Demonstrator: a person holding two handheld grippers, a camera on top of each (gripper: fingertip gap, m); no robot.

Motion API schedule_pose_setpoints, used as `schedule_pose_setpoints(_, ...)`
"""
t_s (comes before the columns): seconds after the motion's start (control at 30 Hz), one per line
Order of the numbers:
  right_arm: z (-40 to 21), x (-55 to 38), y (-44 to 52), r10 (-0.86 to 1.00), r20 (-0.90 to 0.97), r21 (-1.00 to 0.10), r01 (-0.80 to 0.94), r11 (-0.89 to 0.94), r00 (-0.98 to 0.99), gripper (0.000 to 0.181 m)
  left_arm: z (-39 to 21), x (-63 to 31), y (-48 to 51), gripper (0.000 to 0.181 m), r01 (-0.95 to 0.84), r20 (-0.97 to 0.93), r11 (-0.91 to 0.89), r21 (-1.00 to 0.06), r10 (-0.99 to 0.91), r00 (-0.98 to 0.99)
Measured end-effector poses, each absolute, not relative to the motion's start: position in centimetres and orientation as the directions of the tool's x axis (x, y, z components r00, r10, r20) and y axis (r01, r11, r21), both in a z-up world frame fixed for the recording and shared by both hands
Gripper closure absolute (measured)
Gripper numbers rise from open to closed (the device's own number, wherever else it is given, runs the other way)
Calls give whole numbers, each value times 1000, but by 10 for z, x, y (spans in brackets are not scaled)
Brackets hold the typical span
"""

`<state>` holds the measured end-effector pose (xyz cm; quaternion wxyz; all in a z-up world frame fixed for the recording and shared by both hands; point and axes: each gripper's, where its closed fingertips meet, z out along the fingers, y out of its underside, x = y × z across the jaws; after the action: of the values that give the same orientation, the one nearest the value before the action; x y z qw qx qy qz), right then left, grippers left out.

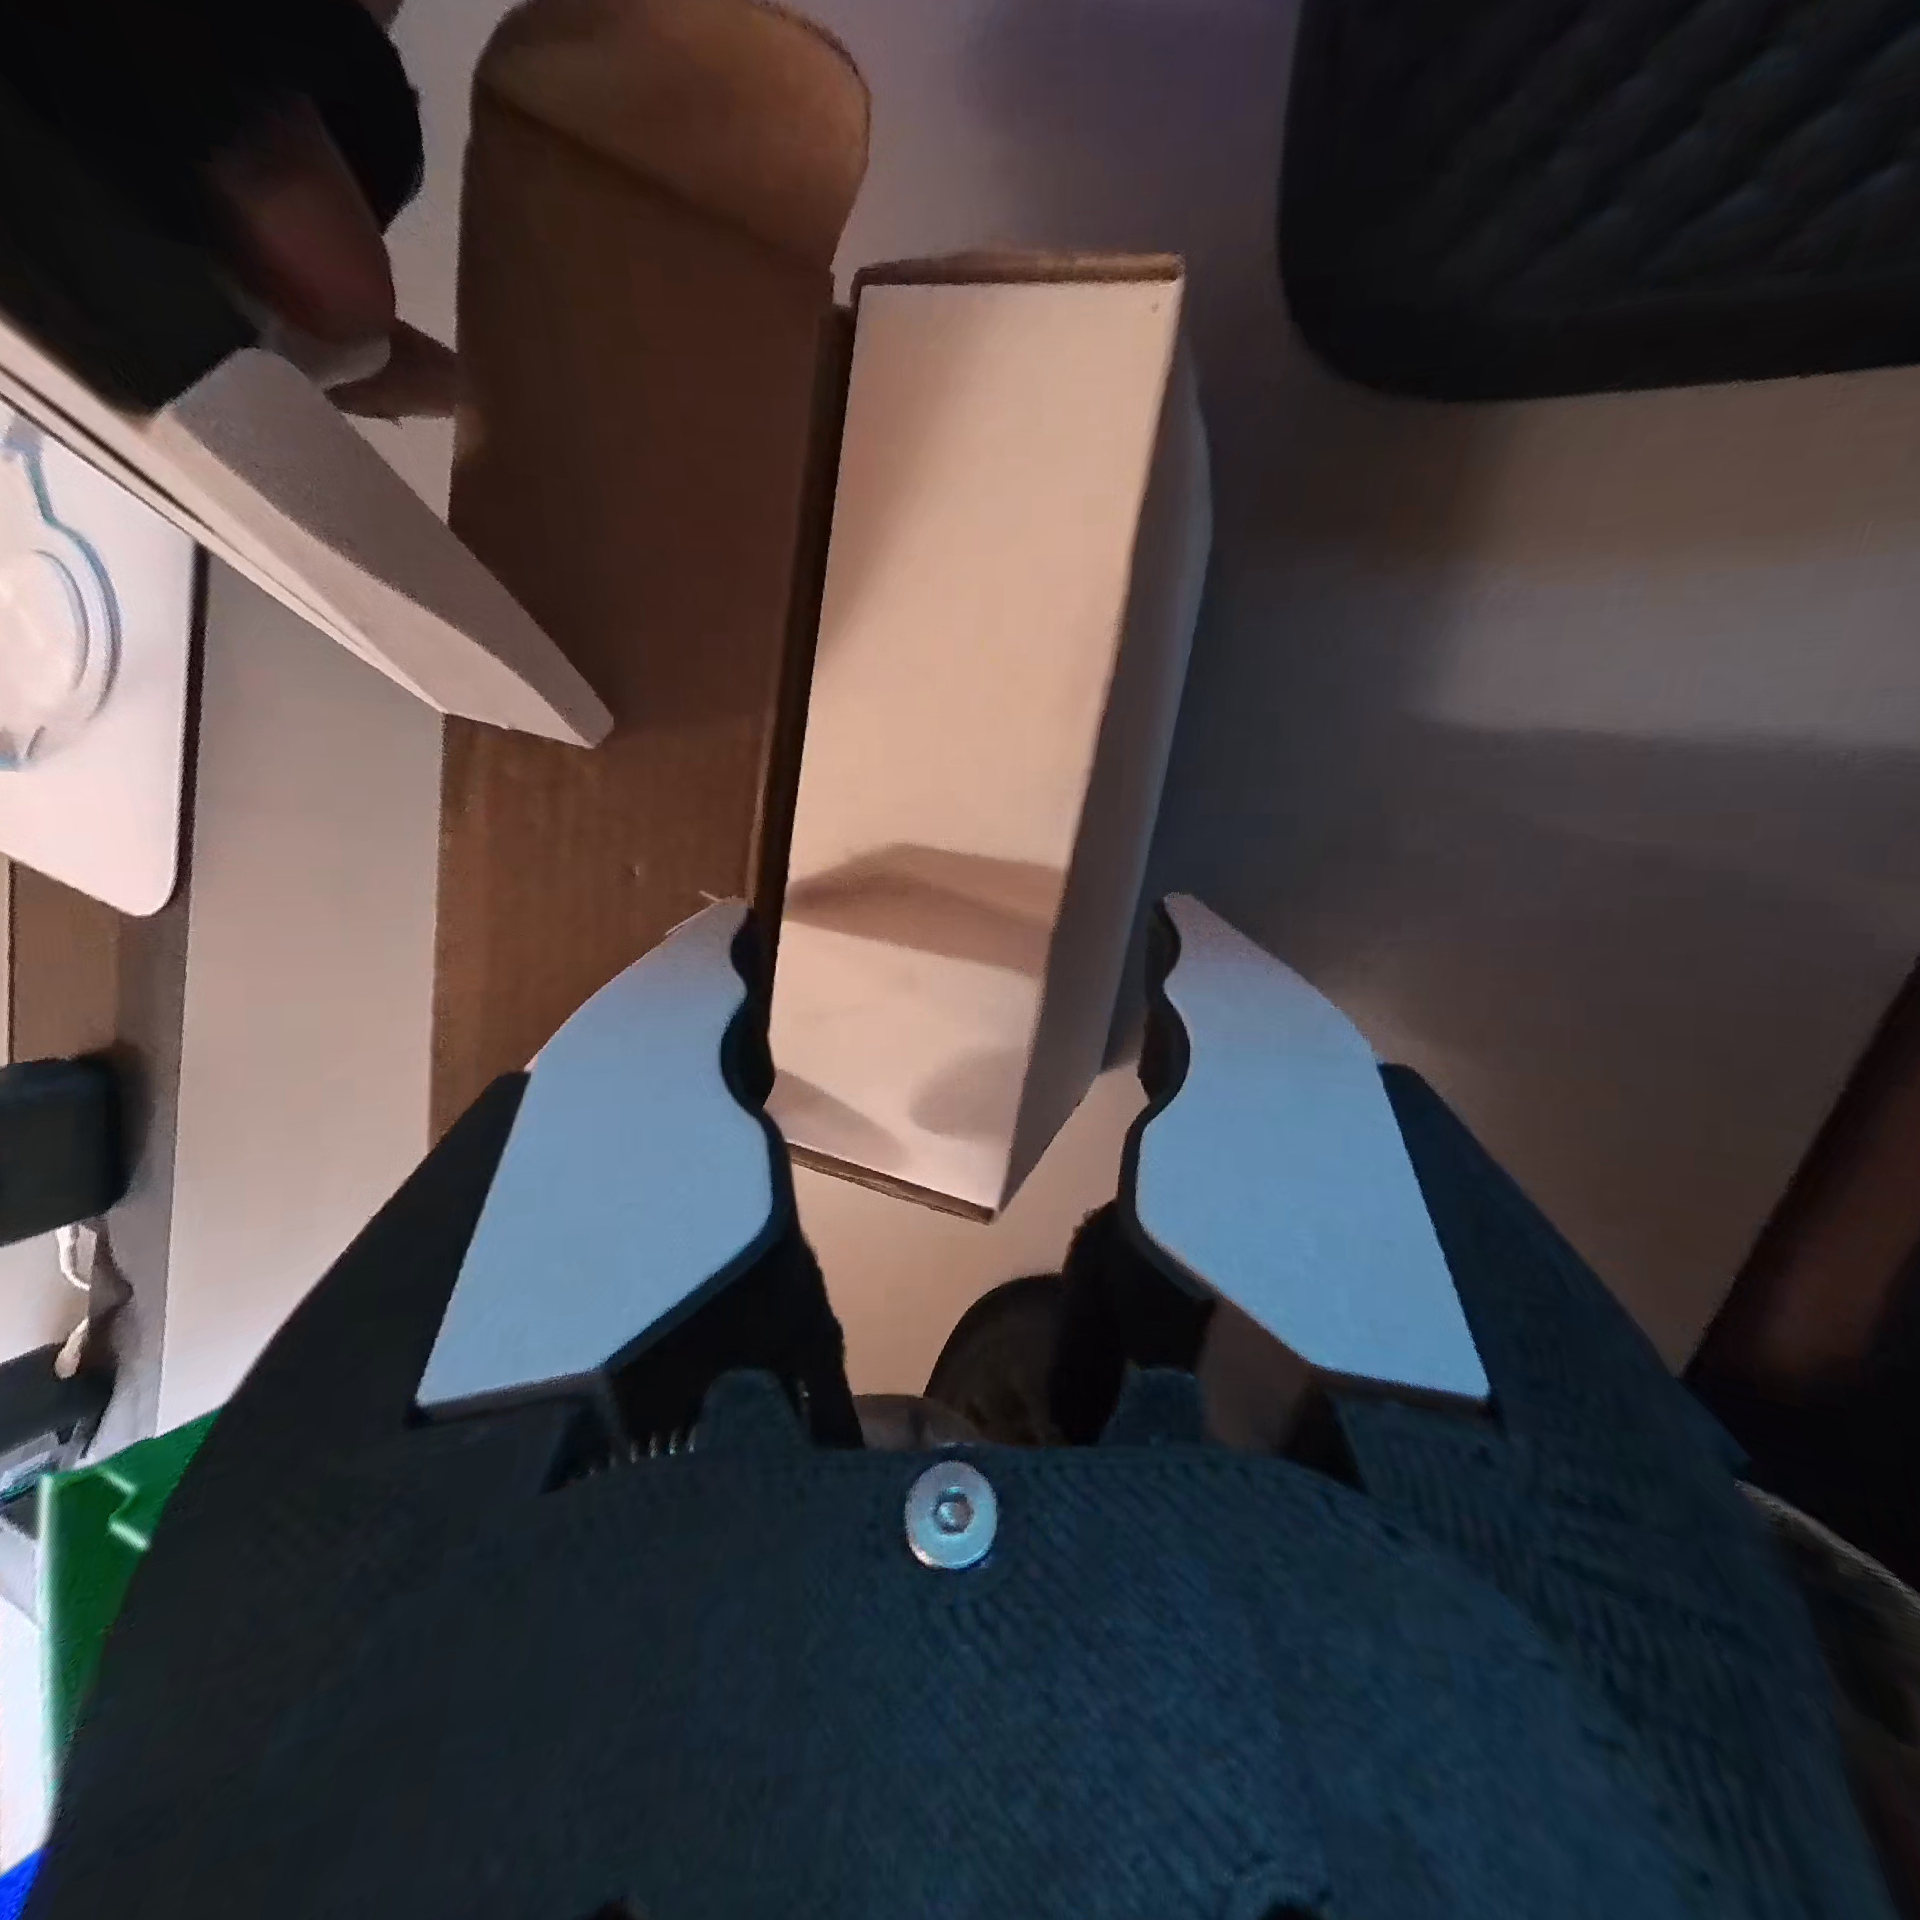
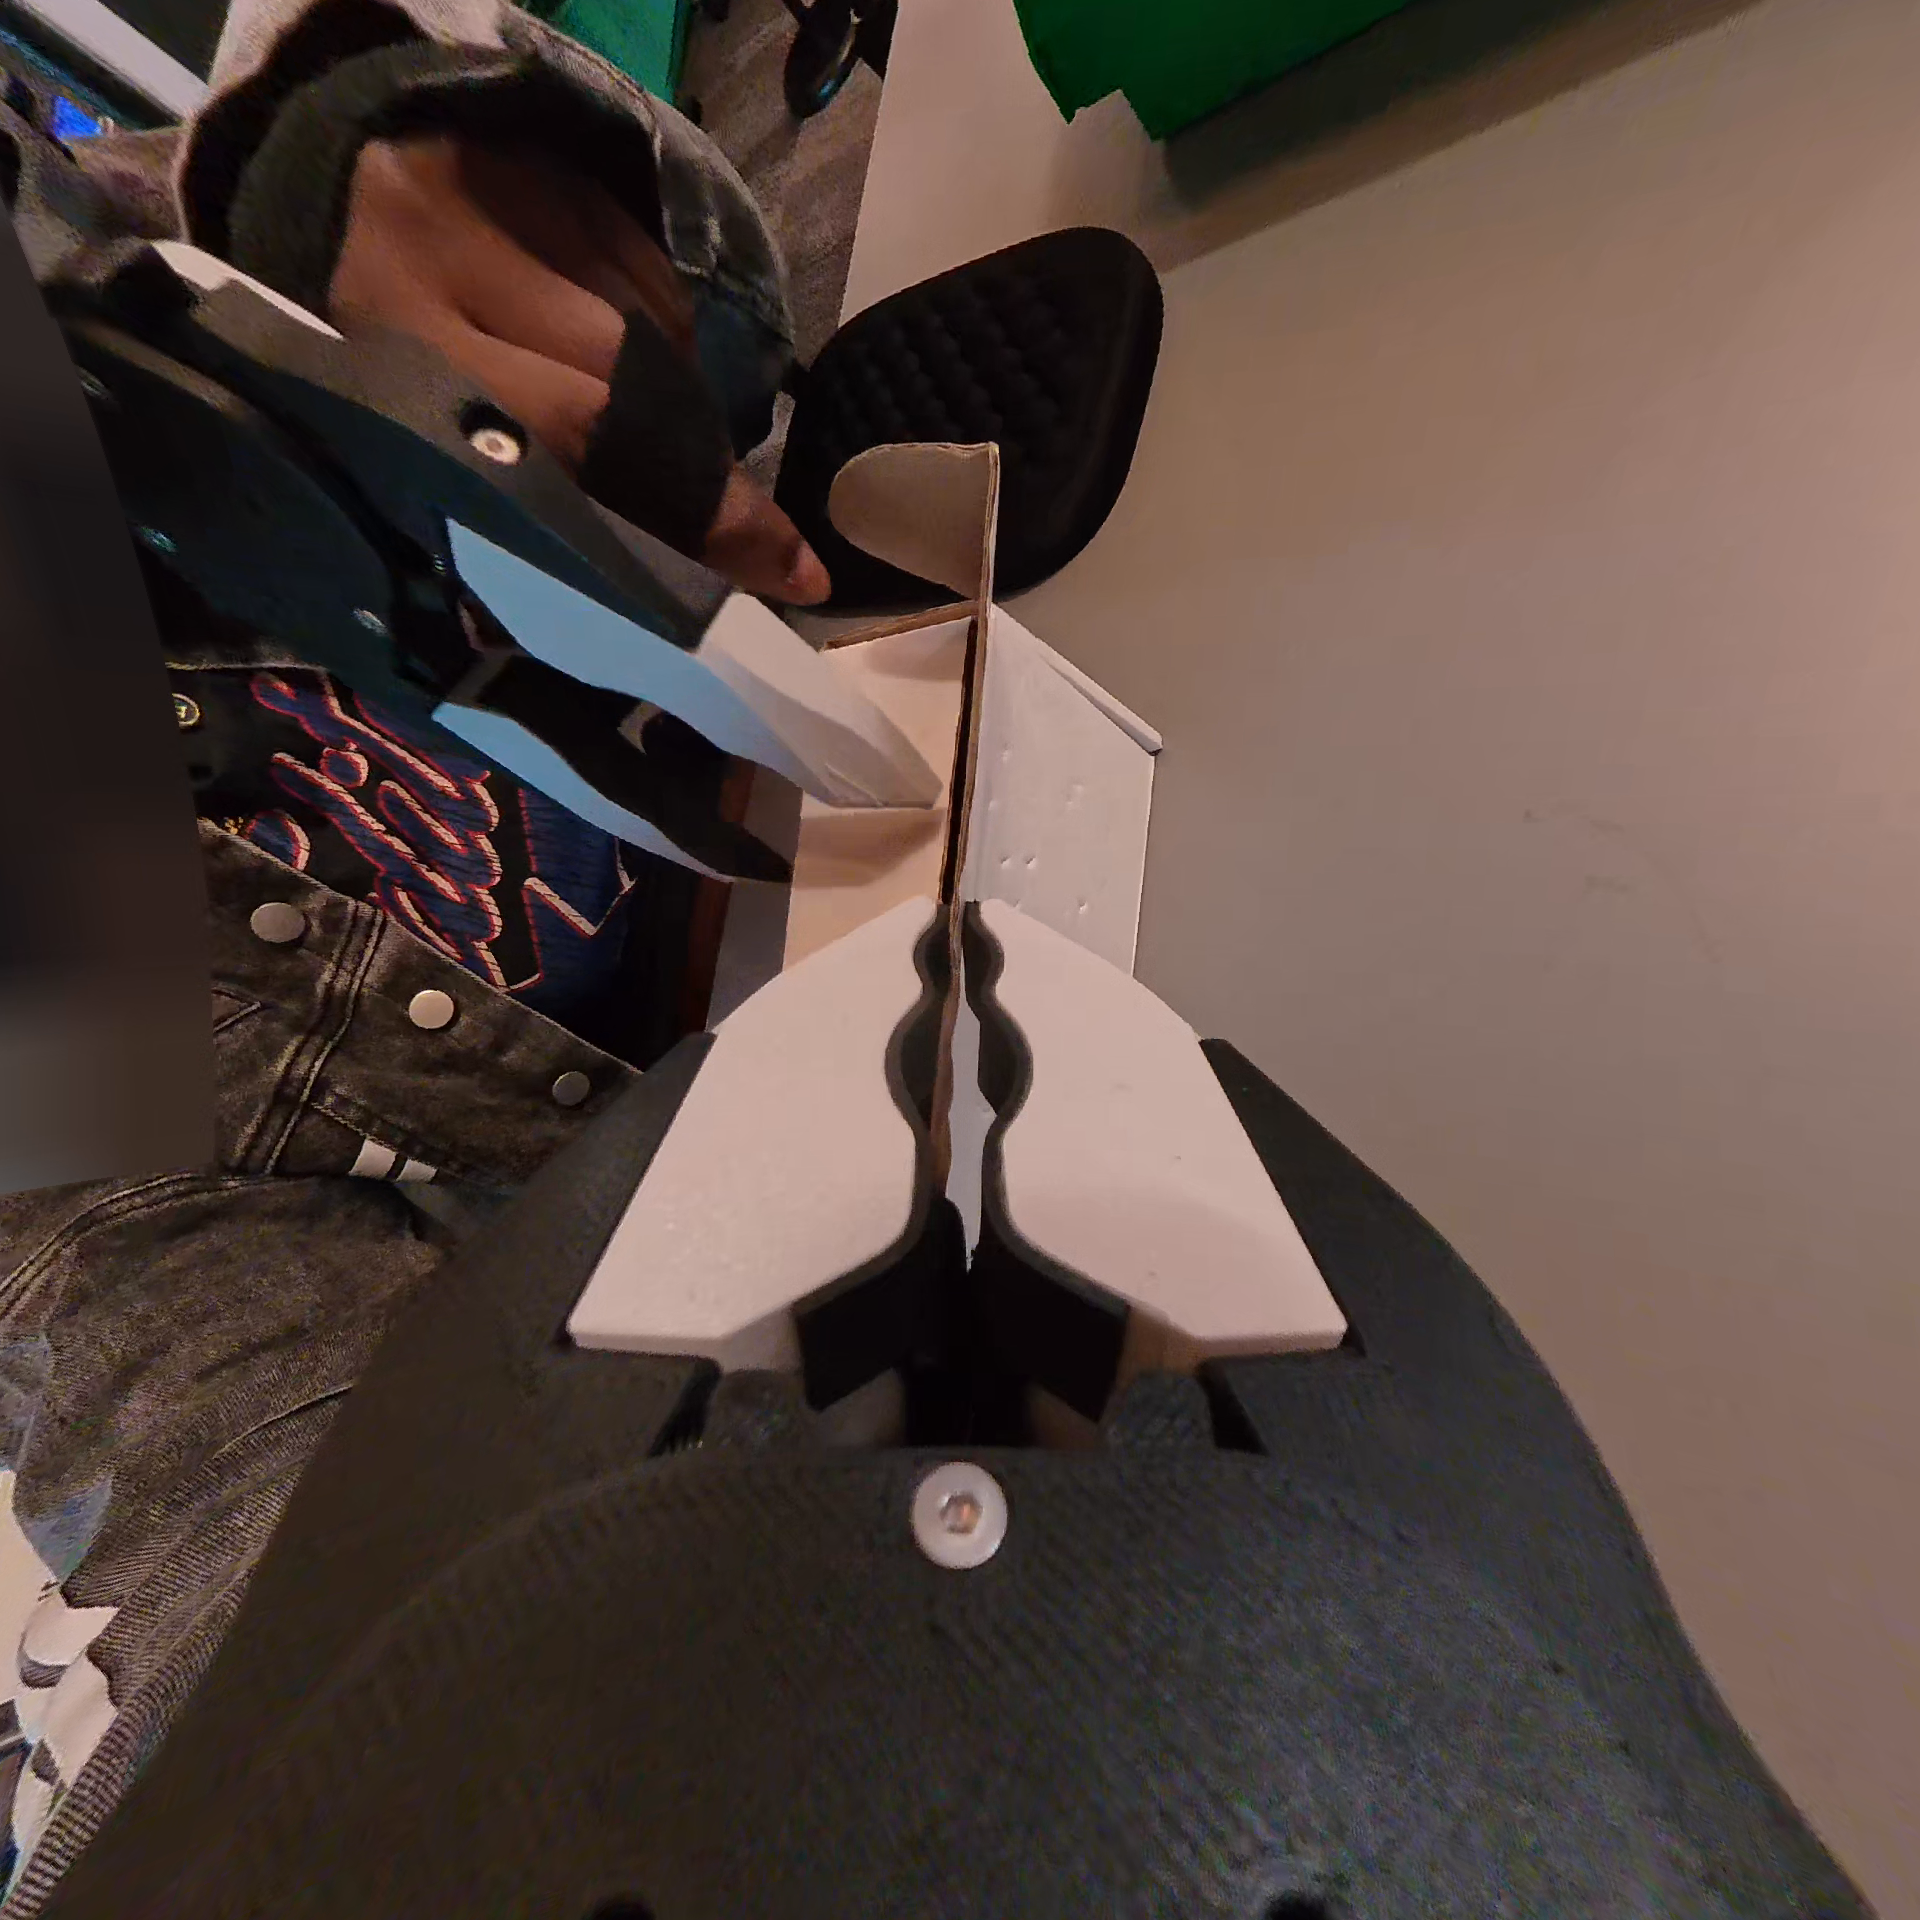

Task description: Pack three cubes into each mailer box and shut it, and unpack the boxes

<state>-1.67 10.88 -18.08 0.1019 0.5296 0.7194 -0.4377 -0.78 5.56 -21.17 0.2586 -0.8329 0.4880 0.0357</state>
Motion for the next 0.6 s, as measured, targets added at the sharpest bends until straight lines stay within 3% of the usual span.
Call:
schedule_pose_setpoints(0.03,-181,-17,109,672,-610,-523,850,55,-419,179,-214,-10,58,112,-832,-321,-399,-386,-787,526)
schedule_pose_setpoints(0.3,-180,-17,111,686,-600,-523,851,54,-412,179,-221,-14,58,118,-839,-319,-396,-372,-794,517)
schedule_pose_setpoints(0.6,-171,-28,117,730,-539,-552,831,70,-420,180,-214,-29,67,123,-865,-464,-338,-371,-740,488)
